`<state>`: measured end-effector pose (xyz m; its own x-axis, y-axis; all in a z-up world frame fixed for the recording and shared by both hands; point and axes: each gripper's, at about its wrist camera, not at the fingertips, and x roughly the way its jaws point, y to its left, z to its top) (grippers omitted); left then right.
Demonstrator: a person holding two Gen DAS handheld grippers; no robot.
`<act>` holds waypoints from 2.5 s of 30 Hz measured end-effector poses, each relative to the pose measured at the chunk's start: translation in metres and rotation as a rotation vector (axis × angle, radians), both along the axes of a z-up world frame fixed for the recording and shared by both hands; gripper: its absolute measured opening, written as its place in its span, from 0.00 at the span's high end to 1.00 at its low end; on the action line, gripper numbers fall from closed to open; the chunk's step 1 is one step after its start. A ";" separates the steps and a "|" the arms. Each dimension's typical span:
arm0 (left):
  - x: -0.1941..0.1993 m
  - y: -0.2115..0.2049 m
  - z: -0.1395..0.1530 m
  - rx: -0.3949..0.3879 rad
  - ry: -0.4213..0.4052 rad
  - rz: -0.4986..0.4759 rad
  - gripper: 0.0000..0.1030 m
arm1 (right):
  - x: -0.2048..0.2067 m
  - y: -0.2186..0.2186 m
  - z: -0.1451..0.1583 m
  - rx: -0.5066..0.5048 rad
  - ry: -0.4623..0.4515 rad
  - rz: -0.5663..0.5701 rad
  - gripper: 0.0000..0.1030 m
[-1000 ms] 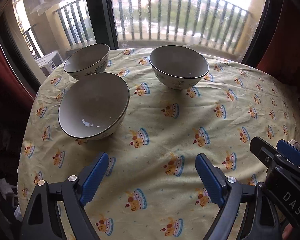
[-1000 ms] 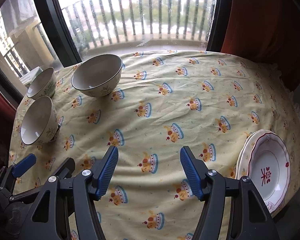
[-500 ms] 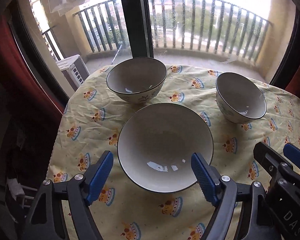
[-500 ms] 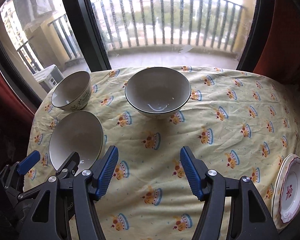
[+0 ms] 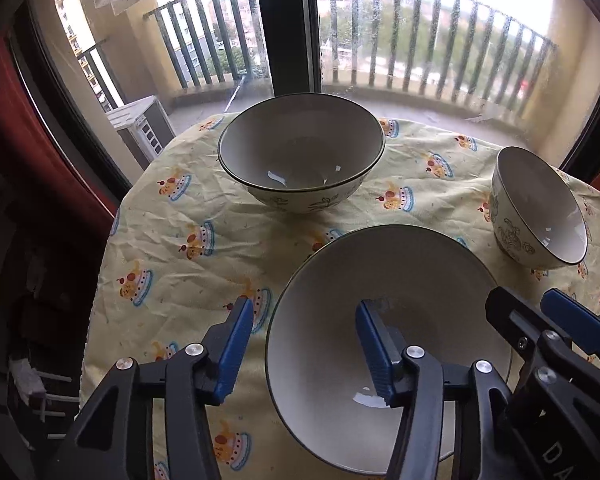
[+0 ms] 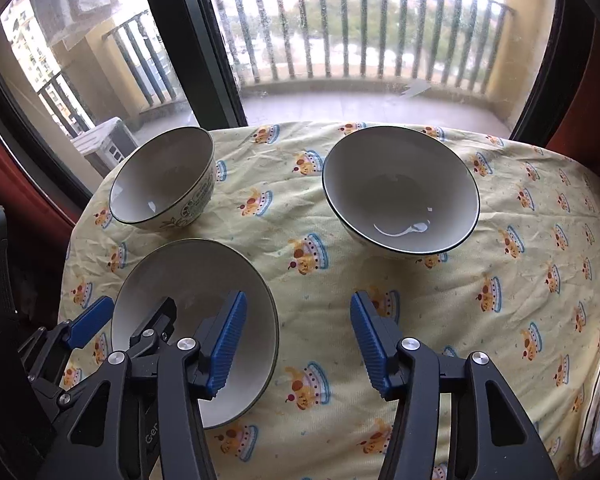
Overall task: Organize plates and bowls
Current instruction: 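Reach both grippers to the large cream bowl and close on its rim, then carry the large bowl with both grippers beside the plate stack and lower it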
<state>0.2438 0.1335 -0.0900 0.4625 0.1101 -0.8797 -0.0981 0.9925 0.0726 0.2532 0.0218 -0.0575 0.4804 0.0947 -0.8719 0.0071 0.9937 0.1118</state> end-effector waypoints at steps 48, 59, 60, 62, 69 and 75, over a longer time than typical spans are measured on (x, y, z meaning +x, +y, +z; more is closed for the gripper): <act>-0.085 -0.120 0.011 -0.077 0.052 -0.064 0.72 | -0.085 -0.105 0.007 -0.016 0.041 -0.051 0.84; -0.118 -0.203 0.008 -0.094 0.088 -0.099 0.72 | -0.129 -0.187 0.005 -0.026 0.067 -0.095 0.84; -0.120 -0.209 0.007 -0.096 0.090 -0.099 0.72 | -0.132 -0.194 0.005 -0.027 0.068 -0.098 0.84; -0.125 -0.221 0.007 -0.100 0.093 -0.102 0.72 | -0.137 -0.207 0.005 -0.031 0.068 -0.101 0.84; -0.138 -0.254 0.005 -0.108 0.108 -0.101 0.72 | -0.151 -0.241 0.005 -0.037 0.073 -0.103 0.84; -0.145 -0.272 -0.002 -0.121 0.127 -0.084 0.72 | -0.157 -0.263 0.000 -0.041 0.085 -0.088 0.84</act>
<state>0.0988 -0.1387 -0.0918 0.3498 -0.0338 -0.9362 -0.0124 0.9991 -0.0407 0.0959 -0.2411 -0.0572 0.4095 0.0187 -0.9121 0.1022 0.9926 0.0663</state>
